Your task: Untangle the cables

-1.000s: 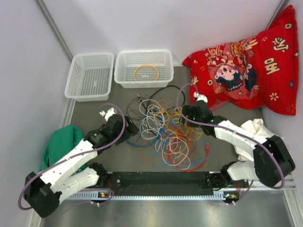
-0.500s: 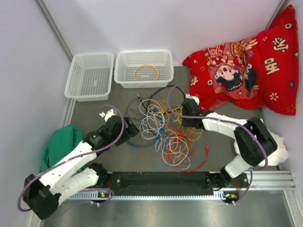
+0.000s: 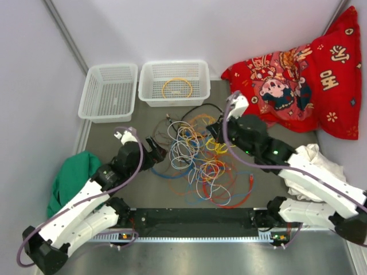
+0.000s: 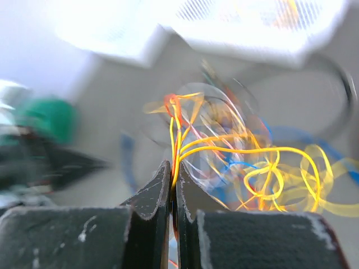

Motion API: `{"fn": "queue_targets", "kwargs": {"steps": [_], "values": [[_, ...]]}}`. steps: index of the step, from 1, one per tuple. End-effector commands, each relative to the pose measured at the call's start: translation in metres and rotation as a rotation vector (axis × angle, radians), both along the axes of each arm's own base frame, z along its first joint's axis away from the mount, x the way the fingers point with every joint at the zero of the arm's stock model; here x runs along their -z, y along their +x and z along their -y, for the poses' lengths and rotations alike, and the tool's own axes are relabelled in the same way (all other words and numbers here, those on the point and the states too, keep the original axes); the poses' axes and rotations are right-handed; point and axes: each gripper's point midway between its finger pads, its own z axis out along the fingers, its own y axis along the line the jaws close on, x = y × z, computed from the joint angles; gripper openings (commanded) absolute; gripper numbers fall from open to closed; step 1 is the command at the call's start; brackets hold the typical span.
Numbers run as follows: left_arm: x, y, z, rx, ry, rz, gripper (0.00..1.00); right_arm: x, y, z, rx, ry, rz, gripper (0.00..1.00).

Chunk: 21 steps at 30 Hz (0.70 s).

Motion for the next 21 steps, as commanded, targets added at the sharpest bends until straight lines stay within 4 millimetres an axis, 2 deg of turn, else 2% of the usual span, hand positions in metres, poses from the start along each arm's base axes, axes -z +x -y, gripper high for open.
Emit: {"fn": "queue_targets", "kwargs": {"steps": [1, 3, 5, 8, 9, 12, 16, 21], "values": [[-0.095, 0.027, 0.006, 0.017, -0.097, 0.351, 0.97, -0.087, -0.03, 0.001, -0.081, 0.07, 0.17, 0.0], [-0.122, 0.031, 0.002, 0.016, -0.087, 0.459, 0.98, -0.1, -0.038, 0.003, -0.091, 0.078, 0.179, 0.0], [-0.161, 0.032, -0.003, 0.009, -0.102, 0.589, 0.98, -0.102, -0.046, 0.006, -0.106, 0.088, 0.167, 0.0], [-0.202, 0.032, -0.004, 0.017, -0.124, 0.72, 0.99, -0.102, -0.055, 0.008, -0.122, 0.116, 0.151, 0.0], [-0.209, 0.031, -0.001, 0.029, -0.132, 0.739, 0.98, -0.097, -0.058, 0.008, -0.134, 0.116, 0.139, 0.0], [-0.231, 0.03, 0.009, 0.078, -0.163, 0.813, 0.98, -0.099, -0.067, 0.007, -0.171, 0.155, 0.131, 0.0], [-0.234, 0.034, 0.026, 0.134, -0.205, 0.818, 0.98, -0.104, -0.078, 0.007, -0.216, 0.185, 0.135, 0.0], [-0.233, 0.037, 0.051, 0.226, -0.25, 0.818, 0.98, -0.095, -0.083, 0.009, -0.232, 0.173, 0.119, 0.0]]}}
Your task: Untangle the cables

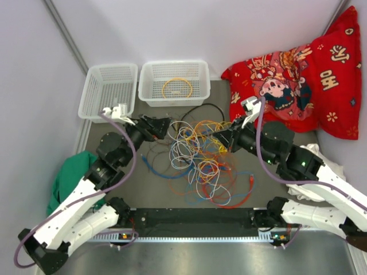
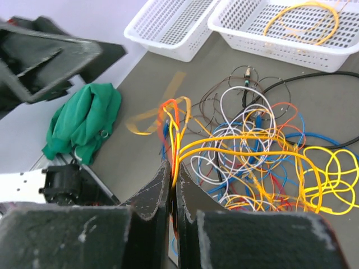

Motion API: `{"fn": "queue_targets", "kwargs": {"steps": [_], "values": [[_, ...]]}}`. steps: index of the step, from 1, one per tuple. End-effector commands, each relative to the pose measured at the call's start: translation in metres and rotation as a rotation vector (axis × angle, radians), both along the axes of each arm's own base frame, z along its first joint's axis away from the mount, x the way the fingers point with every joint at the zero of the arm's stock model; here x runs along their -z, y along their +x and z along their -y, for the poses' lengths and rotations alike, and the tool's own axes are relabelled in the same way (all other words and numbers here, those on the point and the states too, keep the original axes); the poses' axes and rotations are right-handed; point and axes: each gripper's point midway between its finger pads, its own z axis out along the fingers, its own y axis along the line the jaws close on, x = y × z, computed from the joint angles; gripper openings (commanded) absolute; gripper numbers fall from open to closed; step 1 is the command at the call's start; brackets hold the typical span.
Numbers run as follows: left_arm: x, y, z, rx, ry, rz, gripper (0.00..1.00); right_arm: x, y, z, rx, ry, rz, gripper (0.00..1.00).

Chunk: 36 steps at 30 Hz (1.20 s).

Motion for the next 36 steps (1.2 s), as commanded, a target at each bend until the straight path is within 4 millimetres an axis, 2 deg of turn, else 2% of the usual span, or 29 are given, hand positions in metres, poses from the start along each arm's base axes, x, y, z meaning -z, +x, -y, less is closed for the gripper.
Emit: {"fn": "queue_targets", "kwargs": {"steps": [1, 7, 9, 15, 24, 27, 33, 36], "values": [[-0.025, -0.003, 0.028, 0.136, -0.04, 0.088, 0.98, -0.007, -0.013, -0.002, -0.058, 0.037, 0.006, 0.0], [-0.021, -0.007, 0.068, 0.336, -0.037, 0.075, 0.95, 0.01, -0.021, 0.001, -0.077, 0.011, -0.029, 0.0], [-0.013, -0.012, 0.08, 0.413, -0.026, 0.062, 0.94, 0.013, -0.021, 0.005, -0.063, 0.008, -0.032, 0.0], [0.008, -0.016, 0.1, 0.526, -0.007, 0.045, 0.94, 0.009, -0.026, 0.007, -0.082, 0.016, -0.029, 0.0], [0.02, -0.037, 0.134, 0.739, -0.021, 0.037, 0.94, 0.006, -0.029, 0.01, -0.085, 0.015, -0.026, 0.0], [0.019, -0.049, 0.141, 0.8, -0.033, 0.063, 0.89, 0.008, -0.028, 0.01, -0.082, 0.007, -0.025, 0.0], [0.022, -0.054, 0.149, 0.834, -0.024, 0.065, 0.55, 0.016, -0.026, 0.005, -0.089, -0.004, -0.043, 0.0], [0.019, -0.055, 0.153, 0.854, -0.019, 0.071, 0.31, 0.018, -0.026, 0.005, -0.088, -0.009, -0.047, 0.0]]}}
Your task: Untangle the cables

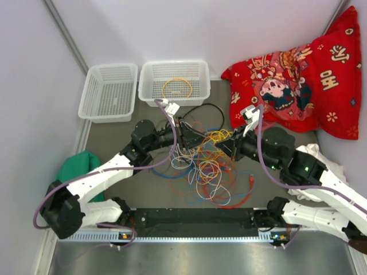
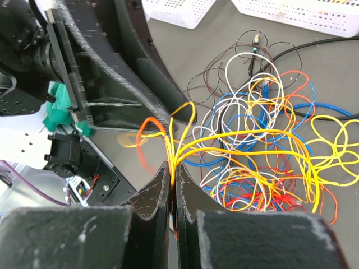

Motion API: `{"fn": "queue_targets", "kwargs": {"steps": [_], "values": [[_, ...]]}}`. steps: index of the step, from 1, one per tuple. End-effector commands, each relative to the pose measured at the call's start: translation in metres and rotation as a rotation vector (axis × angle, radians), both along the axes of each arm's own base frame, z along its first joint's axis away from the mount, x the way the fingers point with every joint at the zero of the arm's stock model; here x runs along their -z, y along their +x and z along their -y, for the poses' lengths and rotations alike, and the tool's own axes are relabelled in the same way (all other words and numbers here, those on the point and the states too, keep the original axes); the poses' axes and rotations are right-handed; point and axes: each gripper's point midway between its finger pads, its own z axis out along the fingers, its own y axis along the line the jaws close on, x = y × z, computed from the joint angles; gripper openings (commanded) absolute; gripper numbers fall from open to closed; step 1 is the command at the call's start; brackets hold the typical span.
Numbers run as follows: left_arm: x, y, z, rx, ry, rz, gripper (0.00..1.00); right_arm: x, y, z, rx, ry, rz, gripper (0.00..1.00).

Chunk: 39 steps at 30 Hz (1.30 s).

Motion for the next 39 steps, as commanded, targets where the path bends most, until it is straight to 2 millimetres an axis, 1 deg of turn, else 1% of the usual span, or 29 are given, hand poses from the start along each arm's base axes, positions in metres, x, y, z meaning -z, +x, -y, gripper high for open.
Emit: {"fn": "queue_targets", "kwargs": {"steps": [1, 2, 6, 8, 9, 10, 12, 13, 14, 15, 16, 17, 18, 22, 23, 24, 26, 27, 28, 29, 30, 32, 33, 34, 35, 36, 37, 38, 39], "values": [[-0.028, -0.007, 0.007, 0.064, -0.054, 0.088, 0.23, -0.011, -0.003, -0.003, -0.014, 0.031, 0.014, 0.0], [-0.027, -0.008, 0.008, 0.074, -0.048, 0.082, 0.0, -0.012, -0.002, -0.002, -0.004, 0.03, 0.017, 0.0], [-0.029, -0.009, 0.012, 0.093, -0.038, 0.078, 0.0, -0.012, -0.002, 0.004, 0.011, 0.025, 0.023, 0.03], [-0.028, -0.004, 0.009, 0.049, -0.021, 0.082, 0.0, -0.012, 0.003, 0.011, 0.057, 0.02, 0.025, 0.23], [-0.021, -0.001, 0.004, 0.014, 0.024, 0.079, 0.0, -0.011, 0.004, 0.016, 0.075, 0.013, 0.025, 0.34], [-0.025, 0.01, 0.0, -0.06, 0.038, 0.088, 0.0, -0.01, 0.005, 0.02, 0.091, 0.004, 0.026, 0.53], [-0.027, 0.016, -0.011, -0.13, 0.089, 0.11, 0.0, -0.014, 0.007, 0.03, 0.134, 0.003, 0.041, 0.66], [-0.03, 0.025, -0.018, -0.199, 0.104, 0.112, 0.0, -0.012, 0.007, 0.034, 0.147, -0.009, 0.041, 0.75], [-0.03, 0.029, -0.023, -0.231, 0.125, 0.111, 0.0, -0.012, 0.01, 0.04, 0.179, -0.017, 0.047, 0.77], [-0.041, 0.031, -0.03, -0.263, 0.124, 0.14, 0.0, -0.012, 0.011, 0.043, 0.191, -0.02, 0.048, 0.77], [-0.037, 0.033, -0.035, -0.291, 0.154, 0.124, 0.0, -0.01, 0.011, 0.047, 0.204, -0.026, 0.049, 0.77], [-0.039, 0.038, -0.041, -0.332, 0.164, 0.126, 0.0, -0.009, 0.011, 0.05, 0.218, -0.027, 0.052, 0.77], [-0.047, 0.038, -0.046, -0.352, 0.162, 0.148, 0.0, -0.01, 0.012, 0.052, 0.223, -0.026, 0.057, 0.77], [-0.05, 0.039, -0.057, -0.401, 0.179, 0.153, 0.0, 0.003, 0.012, 0.053, 0.23, -0.044, 0.044, 0.74], [-0.046, 0.039, -0.061, -0.417, 0.199, 0.139, 0.0, 0.005, 0.012, 0.053, 0.23, -0.045, 0.042, 0.74], [-0.054, 0.044, -0.067, -0.461, 0.201, 0.154, 0.0, 0.008, 0.013, 0.052, 0.23, -0.048, 0.039, 0.74], [-0.062, 0.048, -0.076, -0.512, 0.219, 0.167, 0.0, 0.016, 0.014, 0.049, 0.227, -0.058, 0.03, 0.74], [-0.078, 0.051, -0.082, -0.545, 0.212, 0.201, 0.0, 0.019, 0.014, 0.048, 0.226, -0.06, 0.028, 0.74], [-0.087, 0.052, -0.084, -0.558, 0.21, 0.213, 0.0, 0.027, 0.015, 0.047, 0.224, -0.074, 0.021, 0.74], [-0.093, 0.055, -0.084, -0.569, 0.216, 0.219, 0.0, 0.029, 0.016, 0.047, 0.228, -0.079, 0.021, 0.74], [-0.112, 0.055, -0.088, -0.585, 0.207, 0.241, 0.0, 0.031, 0.017, 0.046, 0.229, -0.082, 0.021, 0.74], [-0.126, 0.066, -0.096, -0.656, 0.214, 0.244, 0.0, 0.034, 0.019, 0.046, 0.238, -0.086, 0.019, 0.74], [-0.141, 0.067, -0.101, -0.685, 0.209, 0.255, 0.0, 0.033, 0.019, 0.047, 0.245, -0.08, 0.022, 0.74], [-0.147, 0.075, -0.111, -0.758, 0.216, 0.249, 0.0, 0.033, 0.02, 0.048, 0.255, -0.074, 0.021, 0.74], [-0.145, 0.085, -0.114, -0.799, 0.243, 0.233, 0.0, 0.032, 0.022, 0.052, 0.278, -0.069, 0.024, 0.74], [-0.162, 0.088, -0.122, -0.844, 0.227, 0.244, 0.0, 0.027, 0.021, 0.056, 0.292, -0.048, 0.032, 0.74], [-0.161, 0.096, -0.134, -0.92, 0.256, 0.22, 0.0, 0.025, 0.021, 0.059, 0.302, -0.041, 0.04, 0.74], [-0.161, 0.104, -0.135, -0.943, 0.27, 0.211, 0.0, 0.022, 0.022, 0.062, 0.32, -0.027, 0.047, 0.73], [-0.181, 0.107, -0.145, -0.982, 0.239, 0.225, 0.0, 0.02, 0.022, 0.065, 0.326, -0.019, 0.055, 0.73]]}}
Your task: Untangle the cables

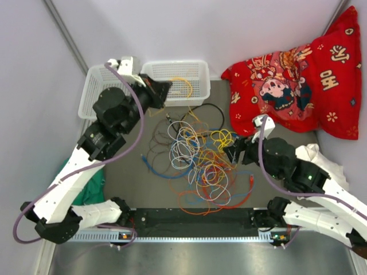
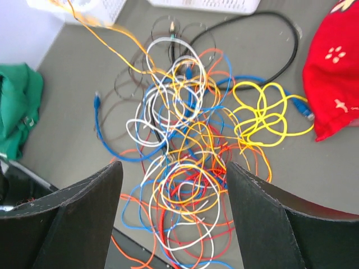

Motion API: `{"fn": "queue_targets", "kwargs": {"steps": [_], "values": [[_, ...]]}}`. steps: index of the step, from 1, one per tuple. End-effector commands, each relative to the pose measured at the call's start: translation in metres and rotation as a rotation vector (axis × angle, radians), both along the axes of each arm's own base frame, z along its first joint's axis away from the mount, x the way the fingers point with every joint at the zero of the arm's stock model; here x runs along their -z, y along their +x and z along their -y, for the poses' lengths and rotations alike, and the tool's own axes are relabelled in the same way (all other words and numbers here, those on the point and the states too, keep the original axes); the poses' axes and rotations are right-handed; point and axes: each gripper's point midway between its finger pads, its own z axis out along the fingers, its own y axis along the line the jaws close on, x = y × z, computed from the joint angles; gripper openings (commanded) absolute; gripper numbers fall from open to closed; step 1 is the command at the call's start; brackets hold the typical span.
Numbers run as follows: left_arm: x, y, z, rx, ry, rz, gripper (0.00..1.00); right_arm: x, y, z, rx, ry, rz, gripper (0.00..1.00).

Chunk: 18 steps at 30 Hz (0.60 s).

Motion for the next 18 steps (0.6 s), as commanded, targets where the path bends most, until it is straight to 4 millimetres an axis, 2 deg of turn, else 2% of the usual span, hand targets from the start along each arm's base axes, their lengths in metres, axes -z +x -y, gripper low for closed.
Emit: {"fn": "queue_targets", "kwargs": {"steps": [1, 2, 3, 5, 6, 8, 9, 13, 18], "values": [[-0.029, 0.03, -0.043, -0.245, 0.009, 0.011, 0.0, -0.033, 0.003, 0.014, 0.068, 0.105, 0.096, 0.73], [-0.035, 0.035, -0.046, -0.265, 0.002, 0.019, 0.0, -0.034, 0.004, 0.016, 0.074, 0.104, 0.102, 0.73], [-0.059, 0.035, -0.055, -0.287, -0.035, 0.058, 0.0, -0.033, 0.004, 0.016, 0.076, 0.097, 0.104, 0.73], [-0.074, 0.041, -0.056, -0.299, -0.046, 0.081, 0.0, -0.03, 0.004, 0.016, 0.075, 0.085, 0.096, 0.73], [-0.097, 0.036, -0.061, -0.306, -0.073, 0.125, 0.0, -0.029, 0.004, 0.016, 0.076, 0.083, 0.093, 0.73], [-0.107, 0.041, -0.058, -0.306, -0.073, 0.14, 0.0, -0.024, 0.005, 0.013, 0.07, 0.079, 0.087, 0.73], [-0.122, 0.037, -0.06, -0.302, -0.09, 0.167, 0.0, -0.023, 0.006, 0.011, 0.067, 0.082, 0.088, 0.73], [-0.129, 0.041, -0.05, -0.268, -0.096, 0.178, 0.0, -0.016, 0.01, 0.004, 0.057, 0.07, 0.087, 0.73], [-0.115, 0.053, -0.054, -0.321, -0.076, 0.137, 0.0, -0.009, 0.014, -0.001, 0.053, 0.057, 0.089, 0.73]]}}
